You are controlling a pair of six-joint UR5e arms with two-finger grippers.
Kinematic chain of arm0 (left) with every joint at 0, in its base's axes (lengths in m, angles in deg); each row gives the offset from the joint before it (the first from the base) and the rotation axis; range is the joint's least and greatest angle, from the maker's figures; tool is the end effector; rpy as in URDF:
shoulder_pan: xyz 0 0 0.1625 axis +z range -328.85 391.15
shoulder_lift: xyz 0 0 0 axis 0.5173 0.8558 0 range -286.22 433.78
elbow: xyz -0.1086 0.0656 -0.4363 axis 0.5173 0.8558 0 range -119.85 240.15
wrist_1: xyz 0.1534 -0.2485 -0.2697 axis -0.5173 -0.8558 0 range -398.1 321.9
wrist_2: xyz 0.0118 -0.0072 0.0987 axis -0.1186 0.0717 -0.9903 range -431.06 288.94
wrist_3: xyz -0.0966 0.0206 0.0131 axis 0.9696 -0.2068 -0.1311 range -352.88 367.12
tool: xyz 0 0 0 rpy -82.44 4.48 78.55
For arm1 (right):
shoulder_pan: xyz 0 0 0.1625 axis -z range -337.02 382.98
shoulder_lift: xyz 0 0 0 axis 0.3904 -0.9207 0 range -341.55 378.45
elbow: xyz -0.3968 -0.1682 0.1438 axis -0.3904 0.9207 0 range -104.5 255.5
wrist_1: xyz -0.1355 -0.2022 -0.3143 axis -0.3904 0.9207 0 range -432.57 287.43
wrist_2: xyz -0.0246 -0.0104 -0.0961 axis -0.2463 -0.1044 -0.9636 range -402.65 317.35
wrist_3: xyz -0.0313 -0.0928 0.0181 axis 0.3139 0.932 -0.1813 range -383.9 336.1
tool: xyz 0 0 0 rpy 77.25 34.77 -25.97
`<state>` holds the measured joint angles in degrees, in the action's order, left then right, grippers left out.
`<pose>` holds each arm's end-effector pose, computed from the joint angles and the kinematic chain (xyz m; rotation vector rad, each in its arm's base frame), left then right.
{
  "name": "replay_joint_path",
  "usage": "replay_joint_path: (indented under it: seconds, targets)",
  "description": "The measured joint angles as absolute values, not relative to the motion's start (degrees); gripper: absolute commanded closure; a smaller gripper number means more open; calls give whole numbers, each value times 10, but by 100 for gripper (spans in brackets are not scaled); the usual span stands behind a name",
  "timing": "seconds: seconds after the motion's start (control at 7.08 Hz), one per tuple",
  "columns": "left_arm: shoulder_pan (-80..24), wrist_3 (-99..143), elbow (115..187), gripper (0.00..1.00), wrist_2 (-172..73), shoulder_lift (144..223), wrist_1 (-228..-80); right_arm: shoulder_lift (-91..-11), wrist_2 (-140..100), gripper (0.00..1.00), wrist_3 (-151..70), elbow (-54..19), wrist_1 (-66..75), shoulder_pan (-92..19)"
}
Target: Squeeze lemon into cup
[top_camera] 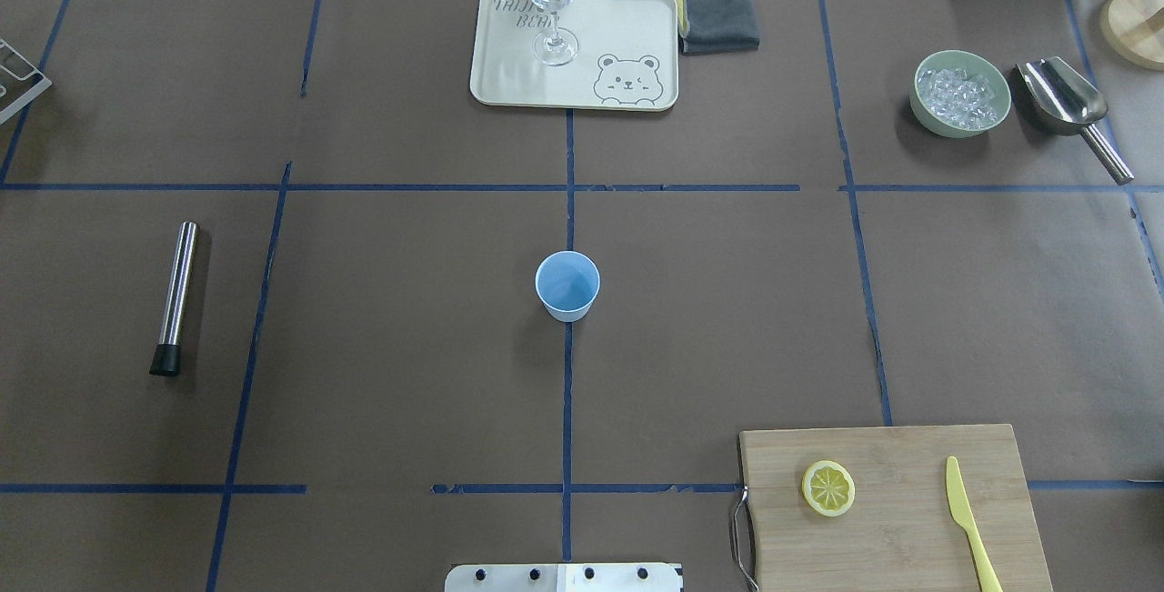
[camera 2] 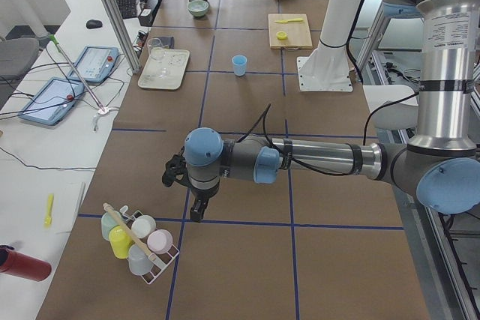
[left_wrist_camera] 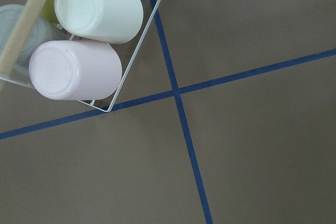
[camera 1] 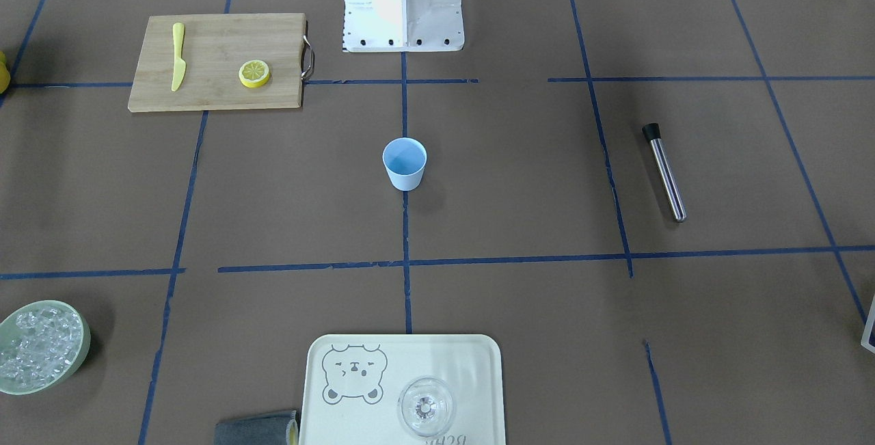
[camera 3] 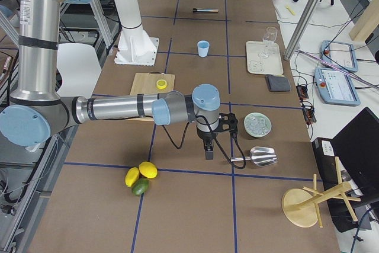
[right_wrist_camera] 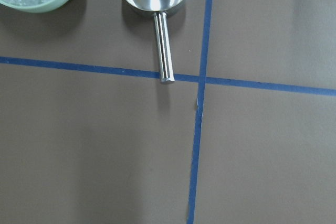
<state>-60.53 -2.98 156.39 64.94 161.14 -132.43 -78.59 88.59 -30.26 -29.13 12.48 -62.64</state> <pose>-0.0752 -0.4591 0.6477 0.2128 0.7852 0.1943 0.0345 -0.4330 0.6154 0.1413 -0.7332 -0.0460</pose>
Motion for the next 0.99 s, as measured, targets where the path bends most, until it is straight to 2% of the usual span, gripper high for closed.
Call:
replay_joint_path:
  seconds: [0.57,0.99]
  targets:
    - [-605,-30,1564,0,650,1611,-1325,-785,909,0,-307,-326,100,-614]
    - [-605,-30,1564,0,650,1610,-1325,-773,907,0,-413,-387,51,-519]
